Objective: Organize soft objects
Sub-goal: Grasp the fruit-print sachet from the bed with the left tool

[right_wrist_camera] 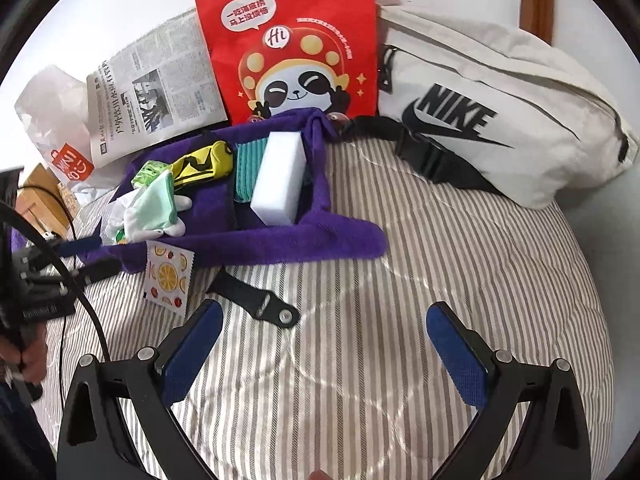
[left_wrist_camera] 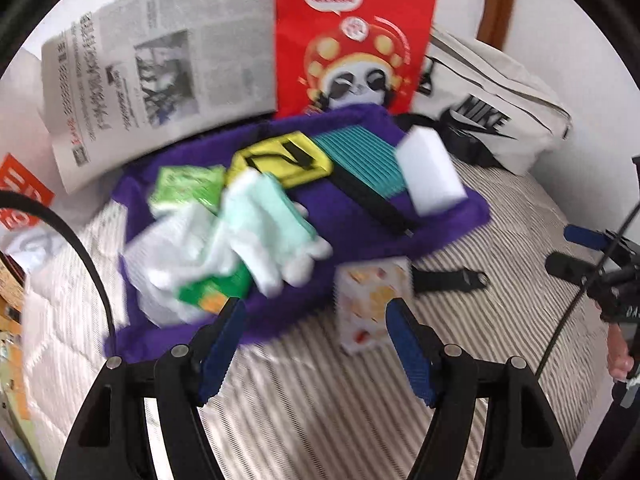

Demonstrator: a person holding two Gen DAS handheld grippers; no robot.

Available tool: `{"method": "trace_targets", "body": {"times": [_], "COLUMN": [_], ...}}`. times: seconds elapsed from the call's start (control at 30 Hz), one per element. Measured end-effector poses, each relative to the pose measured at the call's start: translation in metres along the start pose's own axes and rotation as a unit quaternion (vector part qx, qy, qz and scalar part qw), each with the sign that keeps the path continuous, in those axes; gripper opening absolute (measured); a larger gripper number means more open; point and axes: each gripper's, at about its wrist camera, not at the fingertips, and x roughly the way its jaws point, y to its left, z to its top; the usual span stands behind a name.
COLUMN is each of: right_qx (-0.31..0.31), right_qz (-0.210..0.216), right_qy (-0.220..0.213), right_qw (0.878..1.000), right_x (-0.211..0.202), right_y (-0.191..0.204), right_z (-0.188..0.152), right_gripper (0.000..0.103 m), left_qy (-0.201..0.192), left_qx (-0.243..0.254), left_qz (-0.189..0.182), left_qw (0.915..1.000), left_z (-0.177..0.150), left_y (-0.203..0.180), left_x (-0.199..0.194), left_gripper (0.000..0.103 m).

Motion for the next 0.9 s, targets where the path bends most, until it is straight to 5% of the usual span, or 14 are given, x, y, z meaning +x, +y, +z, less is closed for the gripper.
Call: {"method": "trace_targets", "body": {"times": [0.37,0.9], "right_qx": [0.006,0.001], "right_qz": [0.01,0.017], "right_qy": [0.015,0.042], "right_qw": [1.0,0.999], "right_x": [0.002,0.019], "right_y": [-0.006,-0.004], "right_z": [-0.018,-0.028], "right_gripper": [0.101,0.101], "left_qy": [0.021,0.016], "left_qx": [-0.016,-0.012], "left_qz": [-0.029,0.06], "left_qw": [0.9992,0.998], "left_z": [-0.016,-0.008], "left_y": [-0.016,-0.05], "left_x": [0.039,0.067], "left_gripper": [0.071,0.069]}}
